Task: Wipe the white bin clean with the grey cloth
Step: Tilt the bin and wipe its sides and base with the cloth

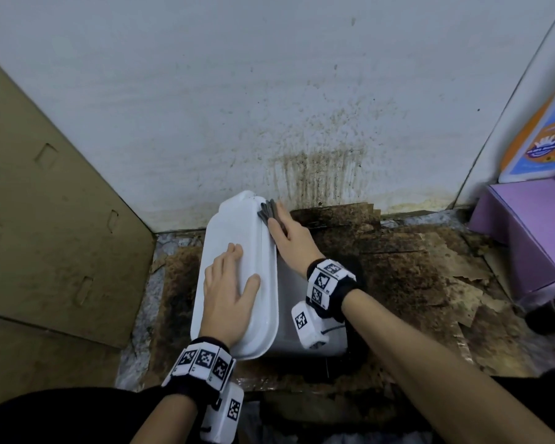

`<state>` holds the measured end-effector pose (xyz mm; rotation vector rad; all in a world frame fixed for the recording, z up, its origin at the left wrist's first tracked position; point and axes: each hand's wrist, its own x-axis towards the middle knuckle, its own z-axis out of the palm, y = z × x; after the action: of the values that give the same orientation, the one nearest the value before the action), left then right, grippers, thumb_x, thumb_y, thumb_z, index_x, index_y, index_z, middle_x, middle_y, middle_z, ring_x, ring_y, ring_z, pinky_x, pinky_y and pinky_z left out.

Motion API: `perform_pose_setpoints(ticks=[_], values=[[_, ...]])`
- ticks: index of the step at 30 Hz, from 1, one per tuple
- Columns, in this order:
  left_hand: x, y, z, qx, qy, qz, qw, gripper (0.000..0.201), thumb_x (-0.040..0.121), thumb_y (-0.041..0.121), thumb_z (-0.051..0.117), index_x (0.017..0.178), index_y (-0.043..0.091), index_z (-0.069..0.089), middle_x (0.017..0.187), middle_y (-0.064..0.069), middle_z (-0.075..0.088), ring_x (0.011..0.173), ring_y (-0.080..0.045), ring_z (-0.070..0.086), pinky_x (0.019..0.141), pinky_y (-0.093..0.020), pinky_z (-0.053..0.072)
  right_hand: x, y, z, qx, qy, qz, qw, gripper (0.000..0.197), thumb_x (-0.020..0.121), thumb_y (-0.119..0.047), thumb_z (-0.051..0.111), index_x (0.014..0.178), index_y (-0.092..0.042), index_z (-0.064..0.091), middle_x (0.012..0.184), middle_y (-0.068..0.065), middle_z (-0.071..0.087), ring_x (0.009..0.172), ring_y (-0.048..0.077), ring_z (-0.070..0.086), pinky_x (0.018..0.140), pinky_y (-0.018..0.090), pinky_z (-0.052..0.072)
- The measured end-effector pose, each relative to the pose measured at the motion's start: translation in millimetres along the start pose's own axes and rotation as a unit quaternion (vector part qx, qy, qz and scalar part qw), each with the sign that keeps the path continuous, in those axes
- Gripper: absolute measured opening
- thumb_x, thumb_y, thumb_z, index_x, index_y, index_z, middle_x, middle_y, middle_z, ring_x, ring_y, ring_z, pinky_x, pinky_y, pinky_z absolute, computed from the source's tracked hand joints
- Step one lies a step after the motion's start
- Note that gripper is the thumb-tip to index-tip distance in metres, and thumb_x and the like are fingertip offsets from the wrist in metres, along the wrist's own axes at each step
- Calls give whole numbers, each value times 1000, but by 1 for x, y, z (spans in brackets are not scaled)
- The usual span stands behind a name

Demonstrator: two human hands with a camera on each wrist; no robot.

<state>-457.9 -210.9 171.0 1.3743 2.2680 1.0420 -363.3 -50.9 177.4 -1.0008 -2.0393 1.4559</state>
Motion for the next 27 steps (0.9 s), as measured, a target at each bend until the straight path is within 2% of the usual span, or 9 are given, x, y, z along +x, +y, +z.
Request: perform_pose_setpoints(ticks=[1, 3, 6, 8, 11, 14, 18, 23, 27], values=[[0, -1, -1, -2, 0, -1, 1000, 72, 87, 57, 35, 150, 23, 35, 155, 5, 33, 141, -9, 22, 120, -45, 23, -8, 2, 5, 6, -4, -7, 1000, 60, 105, -42, 34, 158, -22, 14, 153, 6, 42, 129, 16, 50, 109, 30, 39], [-1, -2, -2, -1, -4, -1, 1000, 73, 87, 58, 33, 151, 22, 33, 155, 4, 33, 141, -10, 22, 120, -42, 22, -30, 6, 16, 27, -1, -15, 1000, 58, 105, -42, 34, 158, -26, 15, 164, -5, 22, 147, 17, 30, 121, 41, 27], [-2, -4, -5, 3, -7, -4, 1000, 75, 86, 59, 31, 151, 22, 31, 155, 3, 33, 140, -10, 22, 118, -32, 18, -77, 11, 37, 67, 31, -10, 997, 54, 106, -38, 36, 157, -28, 22, 163, -13, 21, 149, 2, 18, 124, 31, 17], [-3, -4, -5, 1, -6, -7, 1000, 75, 86, 59, 31, 151, 21, 32, 155, 3, 33, 139, -9, 23, 117, -30, 17, -105, 16, 53, 98, 78, -13, 992, 50, 107, -32, 36, 155, -25, 27, 162, -14, 24, 148, -3, 17, 124, 27, 15], [-4, -2, -5, -10, -6, -14, 1000, 75, 86, 59, 32, 150, 21, 33, 155, 4, 33, 138, -8, 23, 118, -32, 18, -128, 31, 75, 103, 119, -12, 987, 47, 107, -28, 31, 154, -26, 27, 161, -15, 24, 148, -5, 15, 123, 23, 13], [-4, -3, -6, -8, -5, -14, 1000, 75, 85, 58, 32, 150, 21, 33, 154, 3, 33, 138, -8, 23, 117, -30, 17, -136, 44, 79, 72, 114, -28, 991, 45, 107, -30, 26, 152, -34, 21, 160, -21, 19, 149, -4, 9, 121, 17, 7], [-3, -3, -6, -6, -6, -13, 1000, 74, 85, 58, 34, 149, 21, 34, 155, 3, 34, 140, -10, 22, 119, -34, 18, -141, 71, 72, 9, 102, -42, 994, 48, 108, -29, 25, 156, -26, 19, 163, -16, 15, 150, -2, 4, 121, 17, 3], [-5, 0, -7, -19, -2, -19, 1000, 70, 87, 54, 40, 149, 22, 35, 154, 4, 34, 139, -7, 22, 116, -30, 17, -140, 132, 68, 20, 128, 78, 988, 48, 107, -35, 26, 155, -30, 22, 164, -13, 17, 149, -4, 9, 122, 19, 5], [-8, 2, -9, -22, -5, -27, 999, 63, 91, 44, 43, 150, 24, 33, 157, 7, 31, 136, 2, 19, 114, -28, 15, -135, 169, 56, 41, 114, 175, 977, 51, 108, -33, 27, 157, -21, 19, 166, -3, 13, 151, 8, 10, 121, 23, 2]])
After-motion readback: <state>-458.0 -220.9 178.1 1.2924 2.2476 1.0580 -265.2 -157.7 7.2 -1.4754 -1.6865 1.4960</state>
